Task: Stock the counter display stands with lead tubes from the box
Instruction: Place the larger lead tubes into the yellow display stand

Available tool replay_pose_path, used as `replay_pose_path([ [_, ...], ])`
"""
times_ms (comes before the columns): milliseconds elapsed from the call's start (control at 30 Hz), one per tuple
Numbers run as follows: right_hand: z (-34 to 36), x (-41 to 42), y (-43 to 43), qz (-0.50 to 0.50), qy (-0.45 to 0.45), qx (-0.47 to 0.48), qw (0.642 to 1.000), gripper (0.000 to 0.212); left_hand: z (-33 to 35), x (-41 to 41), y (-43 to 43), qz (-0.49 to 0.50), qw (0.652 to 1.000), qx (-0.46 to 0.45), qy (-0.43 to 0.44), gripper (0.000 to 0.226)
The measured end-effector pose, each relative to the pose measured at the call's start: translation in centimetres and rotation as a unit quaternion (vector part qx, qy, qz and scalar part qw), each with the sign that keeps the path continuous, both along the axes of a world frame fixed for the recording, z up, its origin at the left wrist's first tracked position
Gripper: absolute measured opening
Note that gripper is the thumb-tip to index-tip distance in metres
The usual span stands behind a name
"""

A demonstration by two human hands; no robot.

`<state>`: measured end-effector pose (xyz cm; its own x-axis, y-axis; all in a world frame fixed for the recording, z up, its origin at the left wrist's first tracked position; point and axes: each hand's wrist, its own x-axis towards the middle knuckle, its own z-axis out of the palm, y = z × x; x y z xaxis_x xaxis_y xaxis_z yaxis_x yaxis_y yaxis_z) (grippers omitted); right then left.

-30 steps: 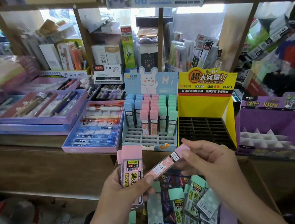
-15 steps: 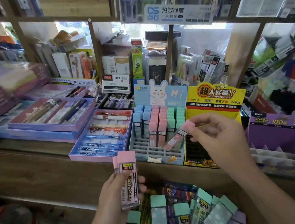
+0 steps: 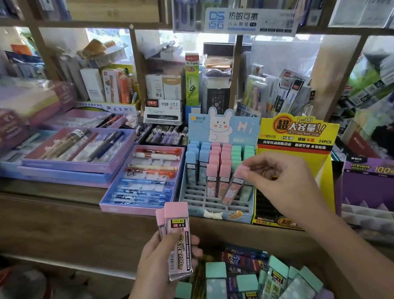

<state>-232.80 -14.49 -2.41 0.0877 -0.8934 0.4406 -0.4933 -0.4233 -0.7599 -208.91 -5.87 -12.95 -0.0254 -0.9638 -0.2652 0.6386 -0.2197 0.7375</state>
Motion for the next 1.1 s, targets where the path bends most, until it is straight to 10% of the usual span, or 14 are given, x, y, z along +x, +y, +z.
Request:
replay_pose_path([
  [1100, -1.7, 4.3, -1.0, 0.000, 0.111, -0.028, 0.993, 0.024, 0.6, -0.5, 0.2, -0.012, 0.998, -0.003, -0.067, 0.035],
])
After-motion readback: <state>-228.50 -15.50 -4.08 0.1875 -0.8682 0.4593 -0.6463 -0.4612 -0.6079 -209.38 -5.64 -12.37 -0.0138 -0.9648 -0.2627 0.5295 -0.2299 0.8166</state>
